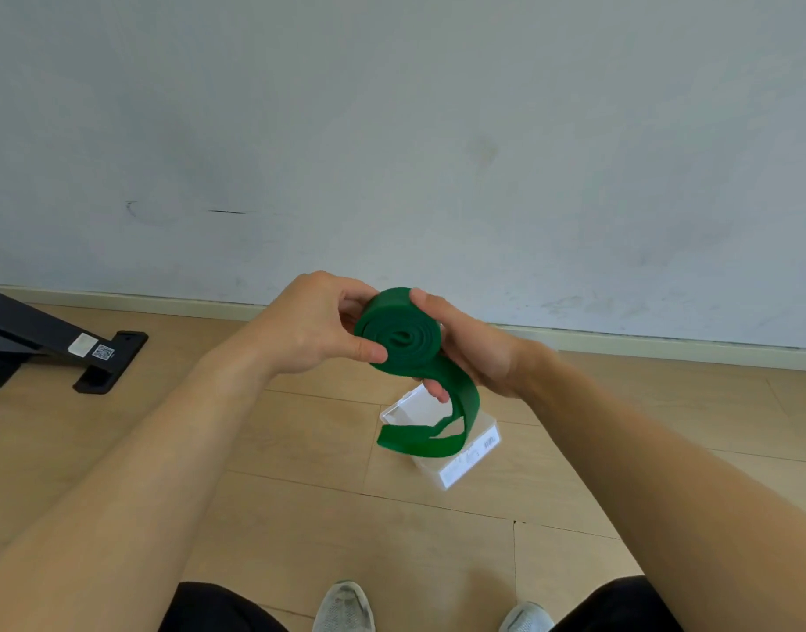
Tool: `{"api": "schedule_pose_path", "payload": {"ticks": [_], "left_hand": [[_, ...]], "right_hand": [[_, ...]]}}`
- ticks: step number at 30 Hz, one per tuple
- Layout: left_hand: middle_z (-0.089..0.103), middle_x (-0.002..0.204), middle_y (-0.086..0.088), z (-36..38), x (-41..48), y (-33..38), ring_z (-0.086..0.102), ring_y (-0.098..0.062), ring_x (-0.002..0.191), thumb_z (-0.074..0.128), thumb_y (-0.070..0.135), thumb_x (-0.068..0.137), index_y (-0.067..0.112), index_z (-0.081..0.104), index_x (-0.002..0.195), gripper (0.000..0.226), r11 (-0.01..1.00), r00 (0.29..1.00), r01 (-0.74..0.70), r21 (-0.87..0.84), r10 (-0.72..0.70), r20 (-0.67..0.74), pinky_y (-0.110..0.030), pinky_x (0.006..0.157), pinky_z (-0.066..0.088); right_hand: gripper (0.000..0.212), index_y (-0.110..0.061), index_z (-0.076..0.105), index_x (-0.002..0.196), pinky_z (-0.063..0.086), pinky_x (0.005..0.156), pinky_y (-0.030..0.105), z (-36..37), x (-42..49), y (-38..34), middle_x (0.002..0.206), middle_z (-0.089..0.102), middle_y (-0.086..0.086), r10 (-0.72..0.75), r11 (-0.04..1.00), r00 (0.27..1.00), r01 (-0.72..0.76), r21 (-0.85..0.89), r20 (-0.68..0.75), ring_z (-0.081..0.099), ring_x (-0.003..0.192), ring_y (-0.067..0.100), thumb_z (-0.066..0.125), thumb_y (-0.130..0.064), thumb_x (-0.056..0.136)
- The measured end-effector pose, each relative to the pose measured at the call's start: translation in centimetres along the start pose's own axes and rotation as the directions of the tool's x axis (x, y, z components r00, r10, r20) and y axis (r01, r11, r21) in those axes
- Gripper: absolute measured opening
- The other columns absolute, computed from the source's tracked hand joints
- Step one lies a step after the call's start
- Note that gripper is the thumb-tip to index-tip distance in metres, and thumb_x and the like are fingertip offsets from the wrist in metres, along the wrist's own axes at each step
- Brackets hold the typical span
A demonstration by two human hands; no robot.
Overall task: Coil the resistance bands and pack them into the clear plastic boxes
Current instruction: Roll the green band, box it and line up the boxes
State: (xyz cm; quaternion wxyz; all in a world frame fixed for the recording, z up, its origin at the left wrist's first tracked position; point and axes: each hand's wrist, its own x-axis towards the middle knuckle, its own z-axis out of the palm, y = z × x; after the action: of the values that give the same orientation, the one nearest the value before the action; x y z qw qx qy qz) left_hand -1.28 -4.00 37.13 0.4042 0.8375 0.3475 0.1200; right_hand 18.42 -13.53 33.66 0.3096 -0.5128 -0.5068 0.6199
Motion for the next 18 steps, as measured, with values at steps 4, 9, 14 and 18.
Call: {"api": "schedule_pose_path", "payload": {"ticks": [4,9,14,18], "left_hand": [[0.077,0.102,0.008,1.0,-0.3,-0.4,0.072,-0.008,0.098,0.088,0.010,0.075,0.025,0.067,0.116,0.048,0.986,0.994,-0.052,-0.160,0.036,-0.106,-0.024,0.088,0.057],[0.071,0.108,-0.025,4.4,-0.3,-0.3,0.069,-0.050,0.080,0.081,0.014,0.084,0.001,0.058,0.123,0.047,0.804,0.986,-0.090,-0.588,-0.013,-0.169,-0.059,0.091,0.055],[0.074,0.109,-0.019,3.5,0.2,0.4,0.073,-0.034,0.087,0.083,0.005,0.080,0.003,0.059,0.123,0.049,0.849,0.981,-0.106,-0.518,0.004,-0.195,-0.055,0.096,0.055],[0.078,0.103,-0.004,2.5,-0.2,0.7,0.075,-0.018,0.099,0.087,0.014,0.065,0.009,0.066,0.118,0.057,0.904,0.979,-0.087,-0.419,0.000,-0.204,-0.033,0.090,0.058]], "right_hand": [[0.082,-0.003,0.065,0.112,0.042,0.060,0.029,0.5,0.2,0.2,0.054,0.048,0.008,-0.097,0.984,0.991,0.109,0.140,-0.087,0.041,0.051,0.023,0.019,-0.069,0.098],[0.086,-0.010,0.070,0.116,0.044,0.056,0.030,1.4,1.2,0.1,0.072,0.047,0.014,-0.167,0.862,0.976,0.215,0.459,-0.142,0.044,0.049,0.019,0.021,-0.077,0.093],[0.088,-0.017,0.073,0.109,0.043,0.059,0.034,1.3,1.1,0.0,0.066,0.048,0.010,-0.189,0.823,0.974,0.226,0.522,-0.124,0.049,0.049,0.020,0.020,-0.083,0.087],[0.096,-0.008,0.068,0.110,0.050,0.060,0.032,0.6,0.3,-0.1,0.074,0.056,0.017,-0.133,0.861,0.991,0.105,0.498,0.020,0.054,0.058,0.027,0.024,-0.088,0.082]]}}
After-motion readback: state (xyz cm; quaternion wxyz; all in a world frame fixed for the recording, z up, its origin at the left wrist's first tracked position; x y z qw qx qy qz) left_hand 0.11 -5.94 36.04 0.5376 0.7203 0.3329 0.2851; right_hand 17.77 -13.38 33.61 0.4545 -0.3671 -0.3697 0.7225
